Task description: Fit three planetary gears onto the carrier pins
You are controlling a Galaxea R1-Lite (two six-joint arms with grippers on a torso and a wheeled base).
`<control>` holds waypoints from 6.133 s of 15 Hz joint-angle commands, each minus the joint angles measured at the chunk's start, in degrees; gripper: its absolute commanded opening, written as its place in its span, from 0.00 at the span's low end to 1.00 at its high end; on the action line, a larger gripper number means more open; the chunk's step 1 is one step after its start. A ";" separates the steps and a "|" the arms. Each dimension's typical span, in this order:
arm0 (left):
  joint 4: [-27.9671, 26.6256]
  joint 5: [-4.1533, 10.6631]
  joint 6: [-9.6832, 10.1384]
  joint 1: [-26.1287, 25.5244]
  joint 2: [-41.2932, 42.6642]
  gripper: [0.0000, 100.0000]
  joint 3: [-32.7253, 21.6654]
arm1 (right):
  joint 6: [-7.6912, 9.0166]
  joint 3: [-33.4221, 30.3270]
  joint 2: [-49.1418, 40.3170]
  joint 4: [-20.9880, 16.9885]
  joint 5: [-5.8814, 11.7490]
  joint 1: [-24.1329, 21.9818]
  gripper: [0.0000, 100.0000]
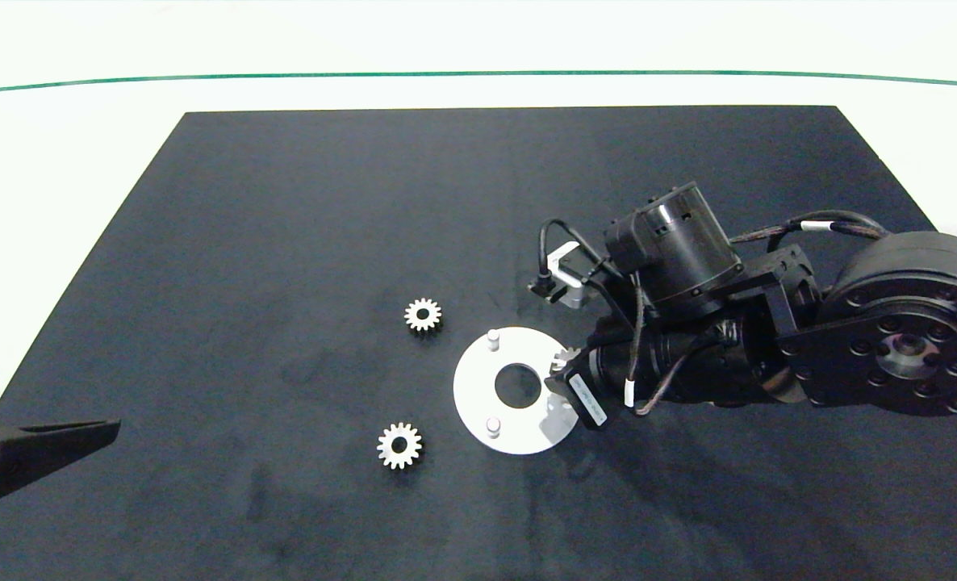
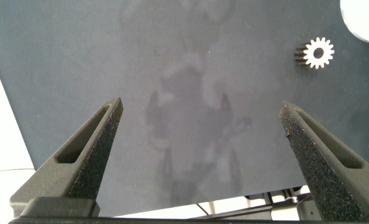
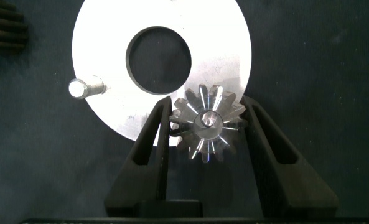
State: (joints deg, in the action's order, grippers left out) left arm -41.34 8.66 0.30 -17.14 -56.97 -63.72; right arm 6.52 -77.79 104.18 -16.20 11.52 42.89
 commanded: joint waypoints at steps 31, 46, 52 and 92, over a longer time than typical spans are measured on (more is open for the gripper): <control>-0.23 0.05 0.05 0.00 -0.07 1.00 0.00 | 0.25 4.05 -0.73 4.42 3.07 0.53 0.00; -0.23 0.13 0.05 0.00 -0.07 1.00 0.00 | 0.16 6.16 -4.78 5.04 3.07 0.62 1.00; -0.23 0.05 0.05 -0.09 -0.34 1.00 0.26 | -1.25 13.89 -15.76 5.92 3.16 0.44 1.00; 22.00 5.32 -2.94 -29.97 -22.22 1.00 12.04 | 1.83 30.24 -33.78 18.84 5.97 6.95 1.00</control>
State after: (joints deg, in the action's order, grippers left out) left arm -19.29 13.89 -2.00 -47.24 -77.81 -50.27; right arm 8.29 -47.85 71.02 2.56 17.36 49.20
